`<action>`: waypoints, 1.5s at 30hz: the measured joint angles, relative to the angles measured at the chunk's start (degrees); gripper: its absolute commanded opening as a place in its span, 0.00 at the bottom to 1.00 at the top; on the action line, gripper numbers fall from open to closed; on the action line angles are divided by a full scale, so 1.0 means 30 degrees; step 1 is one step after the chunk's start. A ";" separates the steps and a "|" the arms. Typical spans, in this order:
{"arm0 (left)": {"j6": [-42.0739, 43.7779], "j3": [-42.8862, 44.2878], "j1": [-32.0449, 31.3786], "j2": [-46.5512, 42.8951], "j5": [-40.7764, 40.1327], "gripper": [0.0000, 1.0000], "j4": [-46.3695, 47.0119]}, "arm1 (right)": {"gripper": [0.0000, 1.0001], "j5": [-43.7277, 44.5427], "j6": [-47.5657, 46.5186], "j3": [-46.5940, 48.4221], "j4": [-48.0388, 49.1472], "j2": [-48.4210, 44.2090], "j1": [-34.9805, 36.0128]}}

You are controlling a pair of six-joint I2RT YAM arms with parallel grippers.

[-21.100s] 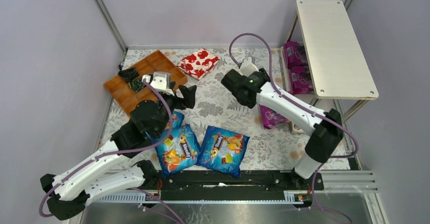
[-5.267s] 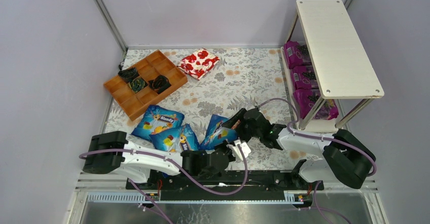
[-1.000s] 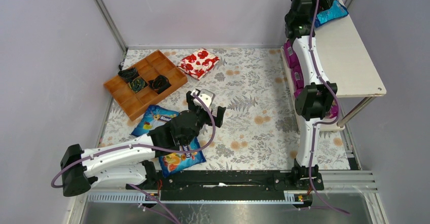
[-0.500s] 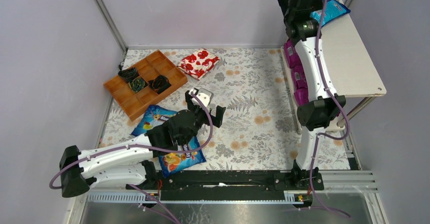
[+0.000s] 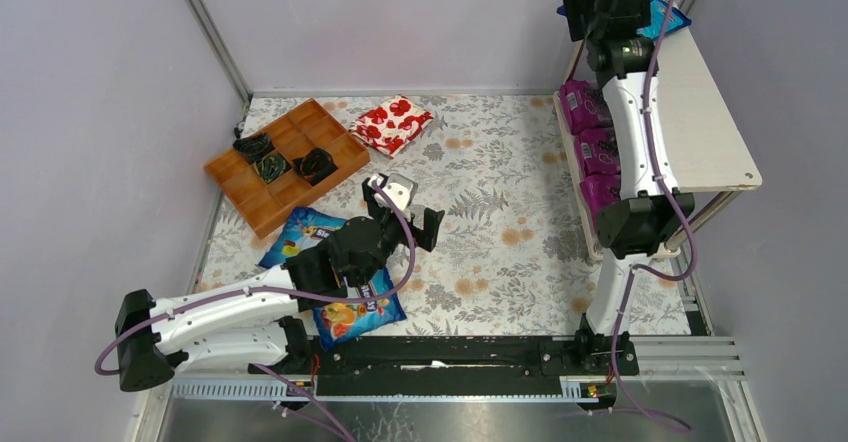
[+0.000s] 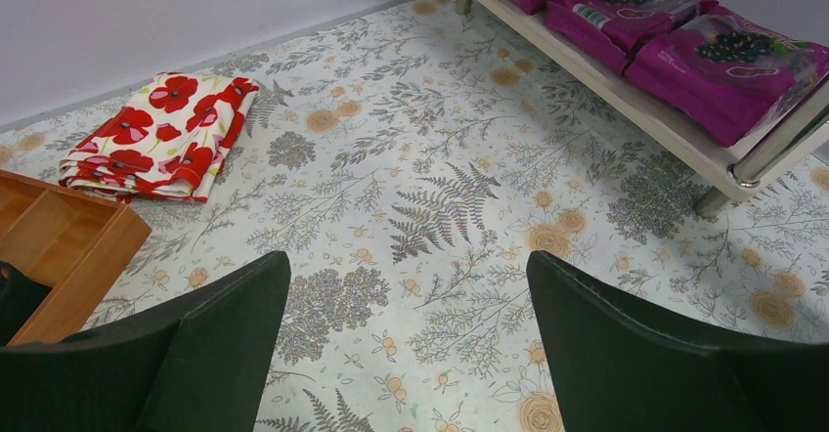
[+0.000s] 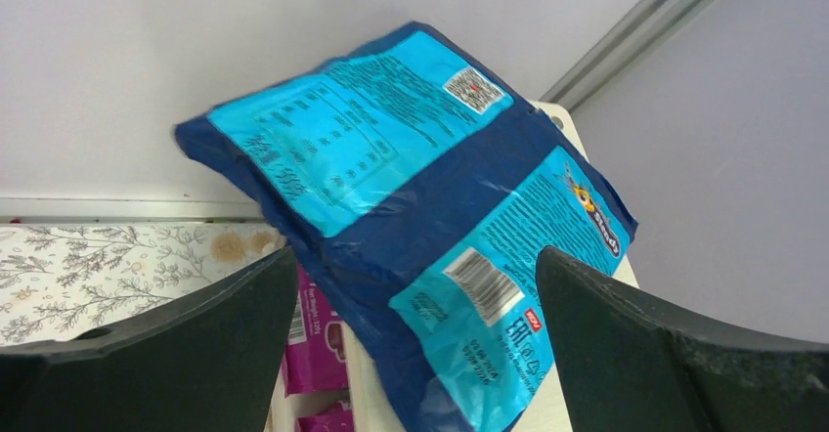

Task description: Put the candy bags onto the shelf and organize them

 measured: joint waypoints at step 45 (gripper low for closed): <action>-0.0342 0.0364 0.0175 0.0568 0.0510 0.96 -0.0423 | 0.79 0.1341 1.3027 -0.8772 0.0554 -0.5843 -0.0102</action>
